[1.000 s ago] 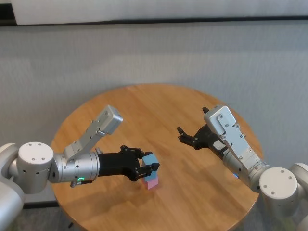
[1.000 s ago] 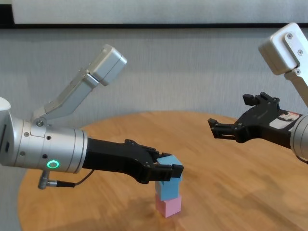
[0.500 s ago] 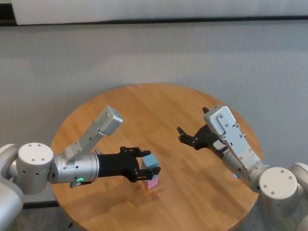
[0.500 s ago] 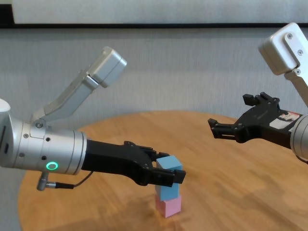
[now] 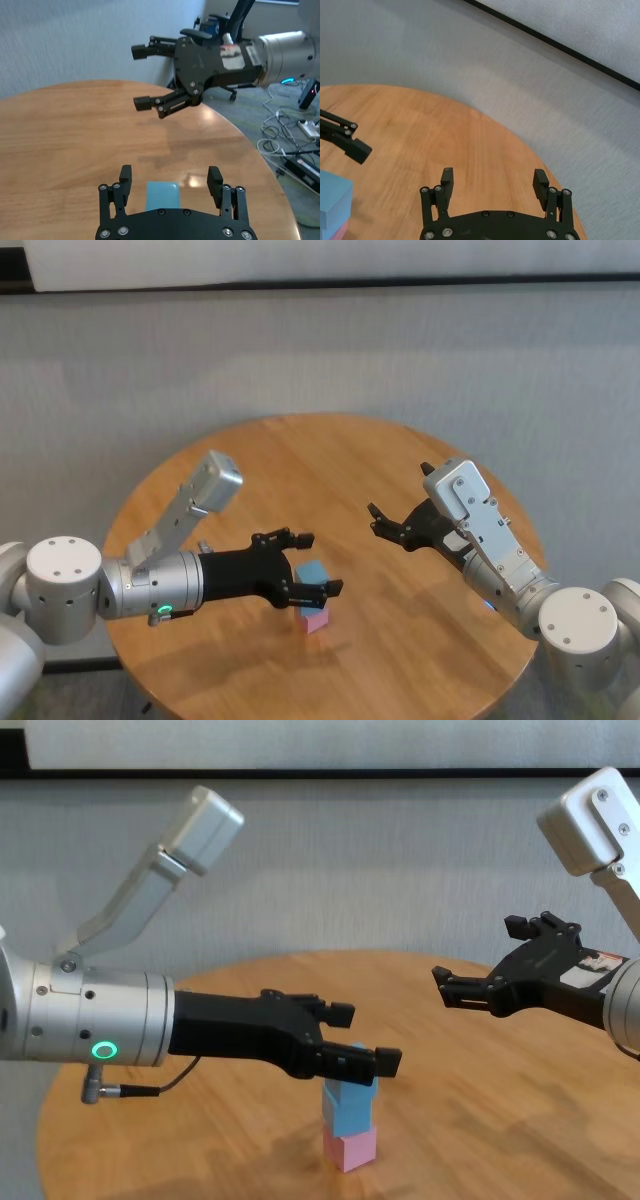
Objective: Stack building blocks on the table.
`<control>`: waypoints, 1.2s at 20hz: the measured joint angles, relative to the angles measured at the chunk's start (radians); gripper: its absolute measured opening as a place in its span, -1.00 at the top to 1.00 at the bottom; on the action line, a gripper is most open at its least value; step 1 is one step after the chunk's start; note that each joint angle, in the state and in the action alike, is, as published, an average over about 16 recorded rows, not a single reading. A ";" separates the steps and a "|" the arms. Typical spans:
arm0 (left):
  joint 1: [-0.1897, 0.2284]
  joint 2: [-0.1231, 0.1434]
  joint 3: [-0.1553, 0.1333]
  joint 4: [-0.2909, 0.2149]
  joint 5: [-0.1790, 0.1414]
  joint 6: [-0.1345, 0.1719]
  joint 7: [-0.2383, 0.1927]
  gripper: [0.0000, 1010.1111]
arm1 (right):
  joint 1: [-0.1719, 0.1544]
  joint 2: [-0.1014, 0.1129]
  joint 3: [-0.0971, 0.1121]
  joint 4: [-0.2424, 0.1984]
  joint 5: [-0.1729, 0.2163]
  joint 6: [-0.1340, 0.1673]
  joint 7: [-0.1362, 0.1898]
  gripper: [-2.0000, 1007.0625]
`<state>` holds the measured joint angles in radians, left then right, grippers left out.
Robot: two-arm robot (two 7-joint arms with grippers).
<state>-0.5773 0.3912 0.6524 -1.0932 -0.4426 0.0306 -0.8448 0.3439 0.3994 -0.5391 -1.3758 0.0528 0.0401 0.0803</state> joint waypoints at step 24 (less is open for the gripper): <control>0.228 0.000 -0.219 -0.280 -0.115 -0.053 0.387 -0.98 | 0.027 -0.035 -0.024 0.023 -0.081 -0.081 -0.027 -1.00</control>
<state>-0.3497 0.3910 0.4331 -1.3728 -0.5578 -0.0222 -0.4581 0.3706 0.3647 -0.5635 -1.3528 -0.0283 -0.0410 0.0530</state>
